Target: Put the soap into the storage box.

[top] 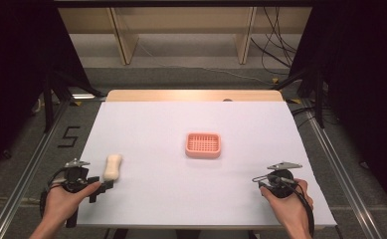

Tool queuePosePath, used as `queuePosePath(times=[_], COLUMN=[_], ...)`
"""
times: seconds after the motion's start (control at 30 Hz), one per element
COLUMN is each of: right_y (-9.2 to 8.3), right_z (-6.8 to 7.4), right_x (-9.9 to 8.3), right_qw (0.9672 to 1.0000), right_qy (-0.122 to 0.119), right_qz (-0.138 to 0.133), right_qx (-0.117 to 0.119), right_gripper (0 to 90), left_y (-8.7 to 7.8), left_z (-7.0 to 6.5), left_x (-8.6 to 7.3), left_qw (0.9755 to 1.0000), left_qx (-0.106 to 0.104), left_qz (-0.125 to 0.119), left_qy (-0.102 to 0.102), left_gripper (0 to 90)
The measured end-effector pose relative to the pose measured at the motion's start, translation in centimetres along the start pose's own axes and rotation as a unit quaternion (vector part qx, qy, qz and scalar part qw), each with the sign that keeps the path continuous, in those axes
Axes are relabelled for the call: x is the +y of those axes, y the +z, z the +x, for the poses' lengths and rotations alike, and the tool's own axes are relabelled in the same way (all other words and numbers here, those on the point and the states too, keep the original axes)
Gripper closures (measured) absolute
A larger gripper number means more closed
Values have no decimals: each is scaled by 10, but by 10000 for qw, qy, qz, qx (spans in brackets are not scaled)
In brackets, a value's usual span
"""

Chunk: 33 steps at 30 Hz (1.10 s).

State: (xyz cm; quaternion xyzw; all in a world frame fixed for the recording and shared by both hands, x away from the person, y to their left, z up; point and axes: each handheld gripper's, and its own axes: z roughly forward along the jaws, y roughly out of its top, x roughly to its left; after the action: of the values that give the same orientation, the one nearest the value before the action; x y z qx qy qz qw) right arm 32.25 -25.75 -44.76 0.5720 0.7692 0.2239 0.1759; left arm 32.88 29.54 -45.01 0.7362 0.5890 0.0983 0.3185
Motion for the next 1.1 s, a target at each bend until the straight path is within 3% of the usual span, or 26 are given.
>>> queuePosePath(times=[0.13,0.17,0.3,0.37,0.4,0.57,0.6,0.93,1.1], right_y=[0,0,-2,-2,-2,-2,-2,-1,-1], right_z=[-1,-1,-2,-2,-2,-2,-2,-2,0], right_x=[-1,-1,-1,-1,0,0,0,0,1], right_qw=[10000,10000,10000,10000,10000,10000,10000,9999,9999], right_qy=[-43,-30,-15,-4,-36,-68,-41,-109,-113], right_qz=[14,17,-9,-26,-38,-57,-60,-73,-64], right_qx=[-4,-14,-25,-15,-23,11,11,22,56], right_gripper=[593,593,593,593,593,593,592,586,583], left_y=[0,1,3,6,8,15,19,46,54], left_z=[2,1,3,2,4,6,6,2,3], left_x=[13,17,36,44,53,69,75,85,89], left_qw=[9998,9995,9985,9979,9966,9944,9931,9859,9842], left_qx=[67,113,199,224,245,316,367,593,697], left_qz=[106,87,457,539,755,957,1064,1552,1612], left_qy=[-143,-271,-204,-298,-227,-317,-339,-225,-237], left_gripper=[367,367,360,350,347,340,335,323,328])
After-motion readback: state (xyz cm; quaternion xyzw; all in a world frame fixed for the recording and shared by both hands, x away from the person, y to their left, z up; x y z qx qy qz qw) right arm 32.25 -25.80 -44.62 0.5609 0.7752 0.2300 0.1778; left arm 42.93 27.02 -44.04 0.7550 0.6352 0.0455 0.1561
